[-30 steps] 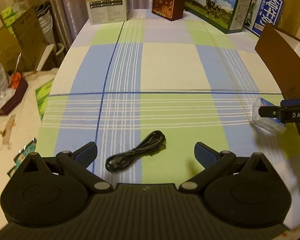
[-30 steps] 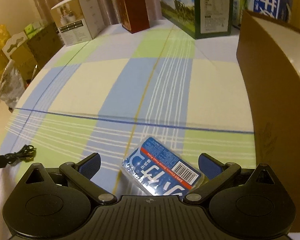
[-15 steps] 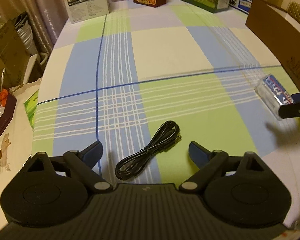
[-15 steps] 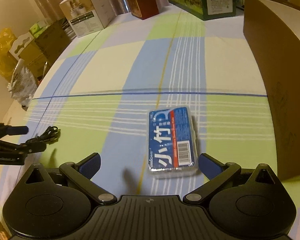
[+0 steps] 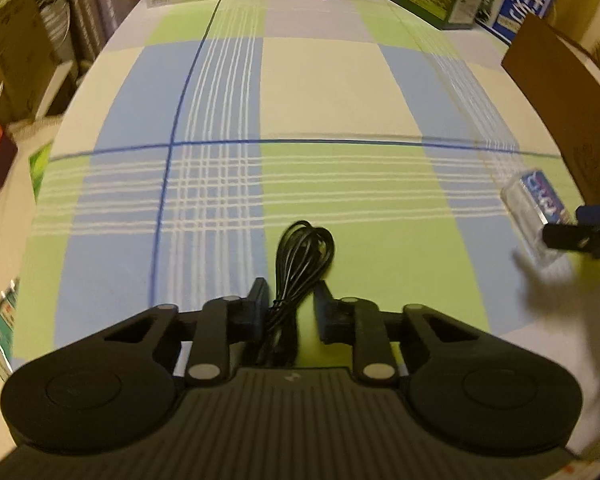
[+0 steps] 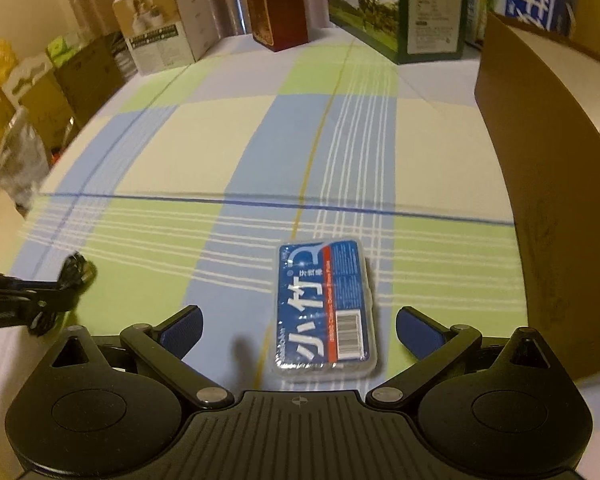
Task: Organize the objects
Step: 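Grasp the black cable with the left tool while the right tool grasps the blue floss pack, then carry the black cable and blue floss pack over the open box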
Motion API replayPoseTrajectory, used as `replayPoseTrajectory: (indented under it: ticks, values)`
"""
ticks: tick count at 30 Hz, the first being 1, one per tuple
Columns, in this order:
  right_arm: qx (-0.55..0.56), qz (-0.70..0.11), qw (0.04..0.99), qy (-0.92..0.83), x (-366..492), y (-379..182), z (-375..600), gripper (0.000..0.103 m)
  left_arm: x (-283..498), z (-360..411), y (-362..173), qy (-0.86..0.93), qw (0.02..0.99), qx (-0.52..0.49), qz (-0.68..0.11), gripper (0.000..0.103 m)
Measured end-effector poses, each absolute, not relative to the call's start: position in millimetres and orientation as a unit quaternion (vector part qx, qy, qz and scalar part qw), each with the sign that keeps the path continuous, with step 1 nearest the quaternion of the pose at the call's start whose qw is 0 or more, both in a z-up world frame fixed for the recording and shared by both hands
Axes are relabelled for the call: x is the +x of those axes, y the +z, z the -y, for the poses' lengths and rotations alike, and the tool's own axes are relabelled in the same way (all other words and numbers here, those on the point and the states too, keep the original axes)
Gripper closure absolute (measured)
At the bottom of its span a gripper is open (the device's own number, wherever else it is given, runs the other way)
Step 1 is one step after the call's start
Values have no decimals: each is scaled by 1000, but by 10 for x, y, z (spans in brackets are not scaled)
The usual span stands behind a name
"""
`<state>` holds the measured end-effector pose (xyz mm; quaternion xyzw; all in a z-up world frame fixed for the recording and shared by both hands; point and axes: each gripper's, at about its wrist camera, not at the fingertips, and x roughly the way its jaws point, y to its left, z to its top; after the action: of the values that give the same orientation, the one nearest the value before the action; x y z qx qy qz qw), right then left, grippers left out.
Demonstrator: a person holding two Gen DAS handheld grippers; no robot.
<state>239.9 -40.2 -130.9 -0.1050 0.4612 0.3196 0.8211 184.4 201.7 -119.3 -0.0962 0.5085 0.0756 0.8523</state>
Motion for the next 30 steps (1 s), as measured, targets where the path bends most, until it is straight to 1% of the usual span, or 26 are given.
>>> replayPoseTrajectory:
  ticks: [2, 4, 5, 7, 10, 20, 30]
  values:
    - [-124, -454, 824, 316, 2399, -1346, 346, 7, 1849, -1979, -1188, 80, 847, -122, -511, 89]
    - [-137, -449, 823, 319, 2394, -1388, 312, 27, 1859, -1922, -1190, 89, 844, -129, -512, 89]
    - [-143, -450, 822, 318, 2396, -1414, 299, 29, 1864, -1890, -1189, 92, 843, -129, -513, 89]
    - [-157, -449, 824, 308, 2397, -1464, 297, 47, 1876, -1844, -1190, 94, 842, -132, -515, 89]
    - [-151, -456, 818, 318, 2385, -1491, 369, 49, 1873, -1775, -1186, 92, 838, -141, -519, 90]
    - [-147, -471, 805, 329, 2108, -1450, 733, 49, 1776, -1394, -1204, 49, 828, -169, -532, 91]
    - [-135, -490, 804, 308, 1897, -1384, 1250, 49, 1664, -868, -1245, -8, 825, -158, -542, 91]
